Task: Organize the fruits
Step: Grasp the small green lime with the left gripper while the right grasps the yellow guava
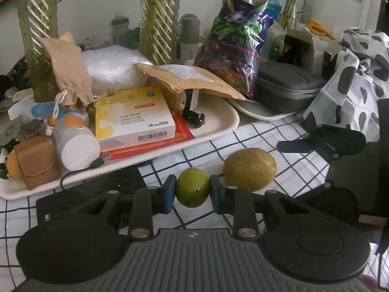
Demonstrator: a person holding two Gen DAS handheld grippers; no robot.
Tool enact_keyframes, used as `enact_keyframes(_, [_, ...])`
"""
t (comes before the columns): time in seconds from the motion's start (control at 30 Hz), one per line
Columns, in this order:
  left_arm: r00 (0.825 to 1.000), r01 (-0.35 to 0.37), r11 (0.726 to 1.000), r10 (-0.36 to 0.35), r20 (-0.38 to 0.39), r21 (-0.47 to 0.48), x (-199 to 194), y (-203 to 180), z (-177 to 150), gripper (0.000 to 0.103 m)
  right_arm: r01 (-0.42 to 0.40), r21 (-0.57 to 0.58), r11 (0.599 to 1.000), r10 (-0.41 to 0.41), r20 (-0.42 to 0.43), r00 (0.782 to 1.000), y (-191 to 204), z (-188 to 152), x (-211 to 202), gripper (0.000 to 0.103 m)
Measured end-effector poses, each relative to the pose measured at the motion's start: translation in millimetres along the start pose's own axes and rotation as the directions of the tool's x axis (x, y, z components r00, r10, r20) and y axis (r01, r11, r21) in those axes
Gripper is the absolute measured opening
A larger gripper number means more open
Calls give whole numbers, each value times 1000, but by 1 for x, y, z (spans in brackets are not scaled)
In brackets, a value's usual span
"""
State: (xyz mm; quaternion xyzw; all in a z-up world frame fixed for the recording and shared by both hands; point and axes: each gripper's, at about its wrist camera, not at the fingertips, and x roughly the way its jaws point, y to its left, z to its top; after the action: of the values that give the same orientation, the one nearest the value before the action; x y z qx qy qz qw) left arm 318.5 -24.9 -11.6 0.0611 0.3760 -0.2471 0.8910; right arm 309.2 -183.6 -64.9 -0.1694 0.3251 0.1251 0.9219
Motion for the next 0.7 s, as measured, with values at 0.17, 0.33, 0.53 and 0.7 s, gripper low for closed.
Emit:
enact_keyframes(0.17, [1000, -1, 1000, 1, 7, -19, -3, 5, 1, 28, -59, 39, 997, 59, 18, 998, -1, 4, 8, 77])
enact_keyframes(0.33, [1000, 1, 1000, -1, 5, -14, -4, 6, 1, 28, -113, 76, 991, 111, 33, 993, 1, 5, 14, 68])
enact_keyframes(0.53, [1000, 16, 1000, -16, -10, -22, 0, 7, -2, 28, -143, 89, 986, 143, 11, 990, -1, 7, 10, 58])
enact_keyframes(0.7, [1000, 30, 999, -30, -1, -30, -5, 3, -2, 28, -147, 113, 983, 143, 38, 989, -8, 10, -10, 58])
